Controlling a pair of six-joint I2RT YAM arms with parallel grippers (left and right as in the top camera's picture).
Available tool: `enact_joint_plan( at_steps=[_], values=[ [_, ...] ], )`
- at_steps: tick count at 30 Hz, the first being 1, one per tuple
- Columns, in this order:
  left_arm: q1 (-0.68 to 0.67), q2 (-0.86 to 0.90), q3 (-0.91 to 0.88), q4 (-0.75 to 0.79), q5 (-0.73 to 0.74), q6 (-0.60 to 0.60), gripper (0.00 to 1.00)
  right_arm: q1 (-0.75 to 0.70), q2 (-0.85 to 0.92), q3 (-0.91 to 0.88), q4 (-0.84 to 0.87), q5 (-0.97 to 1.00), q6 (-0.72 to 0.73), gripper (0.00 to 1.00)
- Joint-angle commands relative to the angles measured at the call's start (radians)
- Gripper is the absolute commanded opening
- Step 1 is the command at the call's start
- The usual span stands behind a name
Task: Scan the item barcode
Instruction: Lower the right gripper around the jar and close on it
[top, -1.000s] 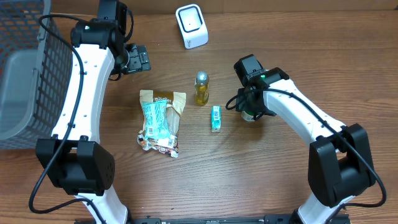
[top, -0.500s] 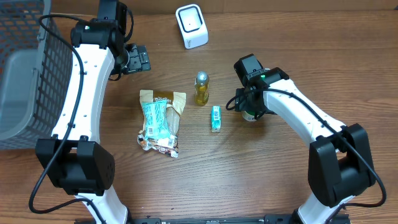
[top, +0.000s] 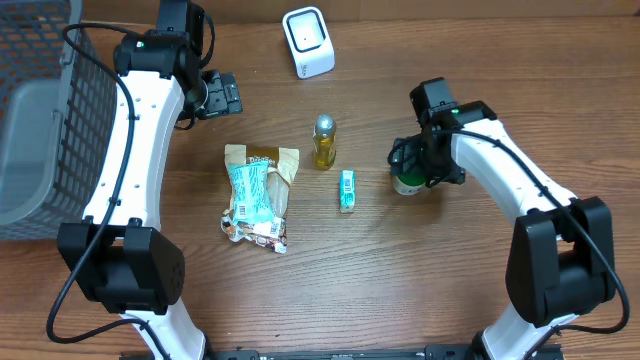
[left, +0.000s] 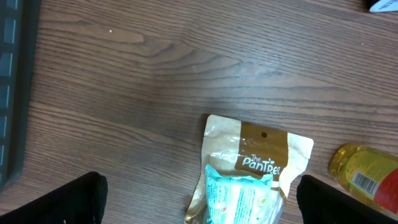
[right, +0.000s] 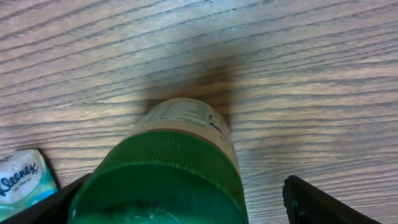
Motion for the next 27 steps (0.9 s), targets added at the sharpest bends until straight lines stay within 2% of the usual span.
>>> enact_joint_plan(
  at_steps=[1,8,20,27],
  values=[
    [-0.002,-0.002,0.017,0.001,-0.008,0.004,1.00,0.008,0.006,-0.002,0.004,-0.016,-0.029,0.90],
    [-0.002,-0.002,0.017,0.001,-0.008,0.004,1.00,0.020,0.006,-0.002,0.004,0.048,-0.008,0.79],
    [-0.002,-0.002,0.017,0.001,-0.008,0.004,1.00,0.020,0.013,-0.003,0.035,0.049,0.014,0.80],
    [-0.002,-0.002,0.017,0.001,-0.008,0.003,1.00,0.021,0.013,-0.003,0.034,0.049,0.026,0.85]
  ],
)
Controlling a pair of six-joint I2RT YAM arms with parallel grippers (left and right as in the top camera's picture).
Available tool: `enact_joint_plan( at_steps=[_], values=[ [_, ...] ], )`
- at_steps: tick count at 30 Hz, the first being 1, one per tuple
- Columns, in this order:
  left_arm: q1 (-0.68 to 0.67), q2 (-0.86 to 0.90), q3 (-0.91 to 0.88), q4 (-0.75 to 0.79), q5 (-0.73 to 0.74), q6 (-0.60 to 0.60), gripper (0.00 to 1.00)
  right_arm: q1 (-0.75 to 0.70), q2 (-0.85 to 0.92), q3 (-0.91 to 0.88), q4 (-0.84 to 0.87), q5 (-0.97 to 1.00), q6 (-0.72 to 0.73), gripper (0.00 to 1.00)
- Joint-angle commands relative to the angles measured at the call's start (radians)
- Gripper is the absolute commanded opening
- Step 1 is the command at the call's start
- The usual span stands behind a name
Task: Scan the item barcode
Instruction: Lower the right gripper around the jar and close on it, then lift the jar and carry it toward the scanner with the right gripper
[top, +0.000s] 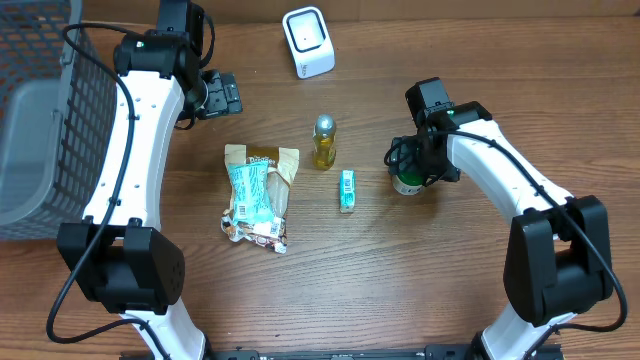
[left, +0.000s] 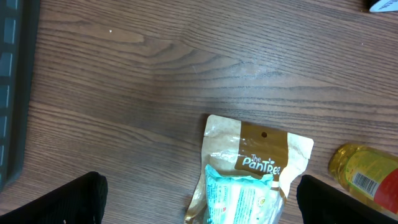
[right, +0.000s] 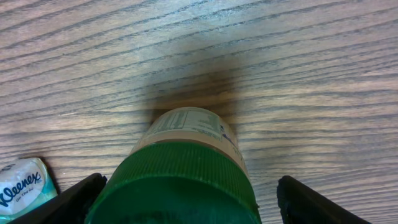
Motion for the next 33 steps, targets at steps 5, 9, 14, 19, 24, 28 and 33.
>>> enact_joint_plan(
  at_steps=[5,9,14,19,24,28,33],
  values=[
    [-0.002,-0.002,0.017,0.001,-0.008,0.004,1.00,0.024,0.007,-0.003,0.005,0.024,0.029,0.85],
    [-0.002,-0.002,0.017,0.002,-0.008,0.004,1.00,0.047,0.007,-0.003,0.005,0.054,0.033,0.86],
    [-0.002,-0.002,0.017,0.001,-0.008,0.004,1.00,0.050,0.007,-0.003,0.005,0.089,0.053,0.86],
    [-0.002,-0.002,0.017,0.002,-0.008,0.004,1.00,0.050,0.007,-0.003,0.001,0.088,0.053,0.84],
    [-0.002,-0.002,0.017,0.001,-0.008,0.004,1.00,0.050,0.007,-0.003,-0.005,0.085,0.053,0.76],
    [-0.002,-0.002,0.017,0.001,-0.008,0.004,1.00,0.050,0.007,-0.003,-0.026,0.085,0.053,0.64],
    [-0.002,-0.002,0.017,0.001,-0.008,0.004,1.00,0.050,0.007,-0.003,-0.082,0.080,0.055,0.59]
  ],
)
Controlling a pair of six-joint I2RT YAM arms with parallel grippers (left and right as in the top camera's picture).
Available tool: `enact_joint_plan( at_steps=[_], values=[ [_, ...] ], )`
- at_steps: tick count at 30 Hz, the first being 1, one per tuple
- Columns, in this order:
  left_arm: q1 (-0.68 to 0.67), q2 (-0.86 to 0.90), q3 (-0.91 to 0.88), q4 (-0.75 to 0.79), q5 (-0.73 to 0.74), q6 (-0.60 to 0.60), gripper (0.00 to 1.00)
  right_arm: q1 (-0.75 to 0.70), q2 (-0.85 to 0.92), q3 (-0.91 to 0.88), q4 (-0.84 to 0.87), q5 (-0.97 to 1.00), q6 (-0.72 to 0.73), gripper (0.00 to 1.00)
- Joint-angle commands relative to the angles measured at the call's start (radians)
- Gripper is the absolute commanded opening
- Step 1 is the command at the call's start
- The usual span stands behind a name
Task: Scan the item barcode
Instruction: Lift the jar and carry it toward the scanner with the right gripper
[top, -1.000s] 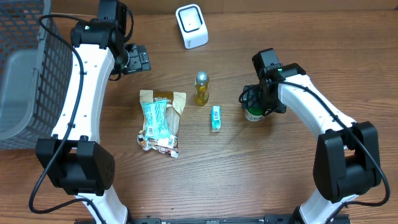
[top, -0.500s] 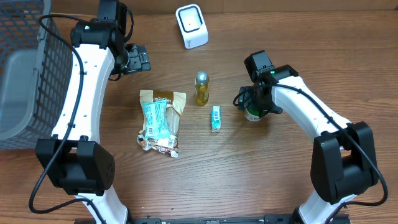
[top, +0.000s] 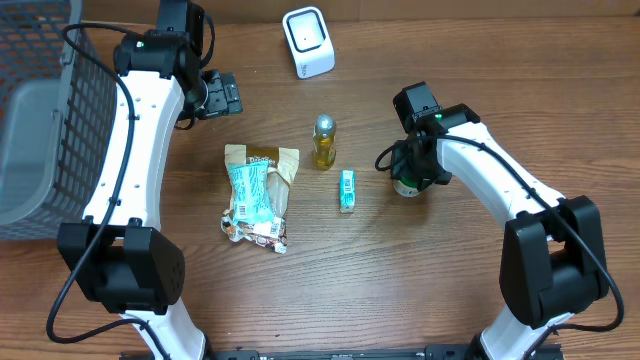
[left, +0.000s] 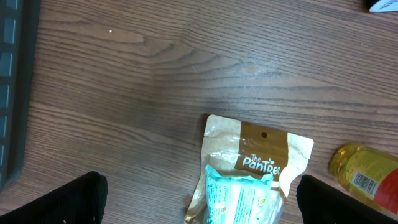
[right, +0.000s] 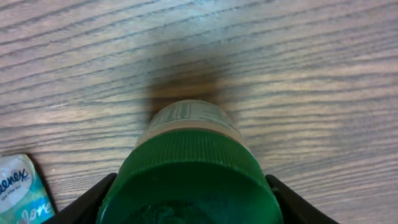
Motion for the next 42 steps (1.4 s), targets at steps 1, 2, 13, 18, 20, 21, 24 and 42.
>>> enact_joint_plan(
  at_steps=[1,2,13,18,20,21,24,42],
  values=[
    [-0.002,-0.002,0.017,0.001,-0.008,0.004,1.00,-0.001,0.005,-0.004,-0.047,0.000,0.003,0.59],
    [-0.002,-0.002,0.017,0.001,-0.008,0.004,1.00,-0.001,0.005,-0.004,-0.060,-0.010,0.003,0.59],
    [-0.002,-0.002,0.017,0.001,-0.008,0.004,1.00,-0.003,0.005,-0.004,-0.084,-0.050,0.003,1.00],
    [-0.002,-0.002,0.017,0.001,-0.008,0.004,1.00,-0.003,0.005,-0.004,-0.091,-0.050,0.003,1.00],
    [-0.002,-0.002,0.017,0.001,-0.008,0.004,1.00,-0.003,0.005,-0.004,-0.090,-0.050,0.003,1.00],
    [-0.002,-0.002,0.017,0.001,-0.008,0.004,1.00,-0.003,0.005,-0.004,-0.090,-0.050,0.003,1.00],
    [-0.002,-0.002,0.017,0.001,-0.008,0.004,1.00,-0.003,0.005,-0.005,-0.090,-0.047,0.003,1.00],
    [-0.002,-0.002,0.017,0.001,-0.008,0.004,1.00,-0.003,0.005,-0.086,0.038,-0.039,-0.004,1.00]
  ],
)
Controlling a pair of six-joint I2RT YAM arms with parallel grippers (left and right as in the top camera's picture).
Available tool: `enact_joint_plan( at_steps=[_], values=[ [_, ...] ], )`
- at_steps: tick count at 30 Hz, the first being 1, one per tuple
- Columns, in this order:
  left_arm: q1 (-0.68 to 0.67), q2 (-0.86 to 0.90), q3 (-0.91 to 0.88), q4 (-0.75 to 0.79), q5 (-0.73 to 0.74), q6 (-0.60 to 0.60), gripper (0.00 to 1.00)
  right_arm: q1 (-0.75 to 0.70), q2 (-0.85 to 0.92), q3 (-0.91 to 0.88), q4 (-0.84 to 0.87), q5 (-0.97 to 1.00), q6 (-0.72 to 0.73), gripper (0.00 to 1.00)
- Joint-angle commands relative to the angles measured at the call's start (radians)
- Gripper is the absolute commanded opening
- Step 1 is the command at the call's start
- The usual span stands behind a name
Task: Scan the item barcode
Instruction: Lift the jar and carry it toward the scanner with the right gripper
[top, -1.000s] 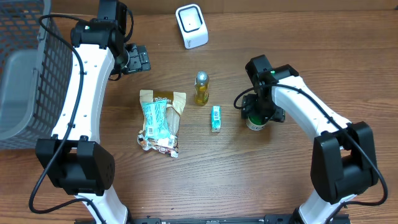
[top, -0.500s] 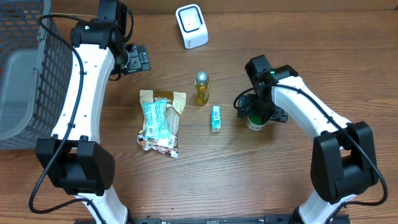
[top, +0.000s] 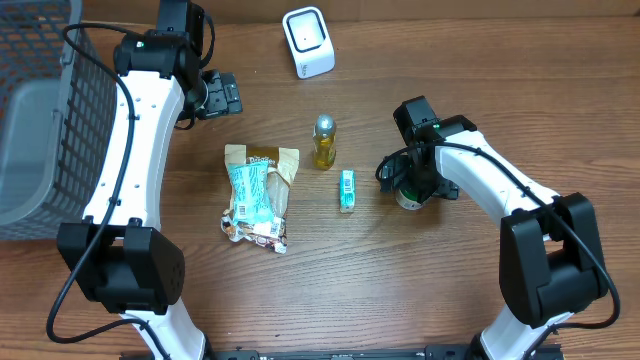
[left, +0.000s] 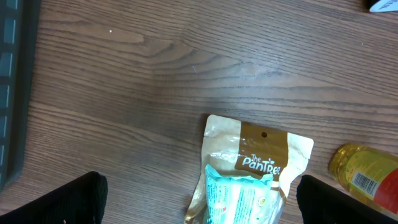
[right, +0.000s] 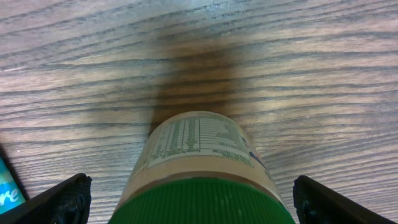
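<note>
A cream bottle with a green cap (right: 202, 158) stands on the wooden table, right of centre in the overhead view (top: 408, 198). My right gripper (right: 191, 182) is open and straddles it from above, one finger on each side of the cap; it shows overhead too (top: 406, 186). The white barcode scanner (top: 308, 42) sits at the table's back. At the back left, my left gripper (top: 216, 95) hangs open over bare wood with nothing in it. In the left wrist view, that gripper (left: 199, 182) is just behind the top of a snack bag (left: 255, 168).
A yellow oil bottle (top: 323, 143) and a small teal tissue pack (top: 347, 190) lie between the snack bag (top: 258, 195) and the green-capped bottle. A grey wire basket (top: 40, 120) fills the left edge of the table.
My right gripper's fingers stand wider apart and sit lower round the bottle, so more of the label shows above the cap. The left arm has not moved.
My right gripper was over the green-capped bottle with its fingers apart. Over the following two moments the fingers drew closer to the cap and the arm shifted slightly left. Now they are spread again, lower around the bottle. The left arm stayed still throughout.
</note>
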Motion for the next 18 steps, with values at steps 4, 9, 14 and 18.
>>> enact_joint_plan(
  at_steps=[4,9,14,18],
  values=[
    [-0.002,-0.002,0.017,0.001,-0.008,0.004,1.00,-0.002,0.003,-0.003,-0.001,0.010,-0.002,0.93],
    [-0.002,-0.002,0.017,0.001,-0.008,0.004,1.00,-0.002,0.003,-0.004,-0.013,0.010,0.001,0.83],
    [-0.002,-0.002,0.017,0.001,-0.008,0.004,1.00,-0.002,0.003,-0.004,-0.012,0.010,0.001,0.64],
    [-0.002,-0.002,0.017,0.001,-0.008,0.004,1.00,-0.002,0.003,0.016,-0.017,0.002,0.000,0.55]
  ],
)
